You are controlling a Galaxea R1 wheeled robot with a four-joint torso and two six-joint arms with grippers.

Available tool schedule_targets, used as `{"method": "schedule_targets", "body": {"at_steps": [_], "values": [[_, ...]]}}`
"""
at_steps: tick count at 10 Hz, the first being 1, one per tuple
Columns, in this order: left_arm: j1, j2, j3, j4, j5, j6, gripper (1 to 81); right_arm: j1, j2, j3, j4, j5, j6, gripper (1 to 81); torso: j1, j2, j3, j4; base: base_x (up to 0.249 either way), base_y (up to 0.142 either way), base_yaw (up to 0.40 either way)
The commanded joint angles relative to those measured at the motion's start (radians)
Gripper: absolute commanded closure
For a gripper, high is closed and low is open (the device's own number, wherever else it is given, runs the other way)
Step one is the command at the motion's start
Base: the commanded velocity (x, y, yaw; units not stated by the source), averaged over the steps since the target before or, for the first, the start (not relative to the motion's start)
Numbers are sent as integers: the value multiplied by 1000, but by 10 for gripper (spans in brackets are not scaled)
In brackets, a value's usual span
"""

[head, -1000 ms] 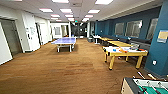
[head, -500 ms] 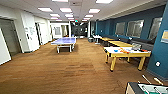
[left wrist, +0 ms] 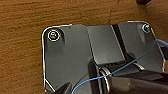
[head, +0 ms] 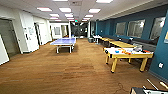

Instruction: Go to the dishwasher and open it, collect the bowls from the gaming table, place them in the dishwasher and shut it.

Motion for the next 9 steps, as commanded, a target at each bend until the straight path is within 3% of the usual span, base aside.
{"method": "schedule_targets", "body": {"at_steps": [1, 9], "values": [[-61, 1, -3, -2, 49, 2, 10, 56, 1, 3, -4, -47, -2, 10, 0, 0, 0, 0, 189, 0, 0], [-60, 6, 0, -2, 49, 0, 10, 56, 1, 3, -4, -43, -2, 10, 0, 0, 0, 0, 199, 0, 0]]}}
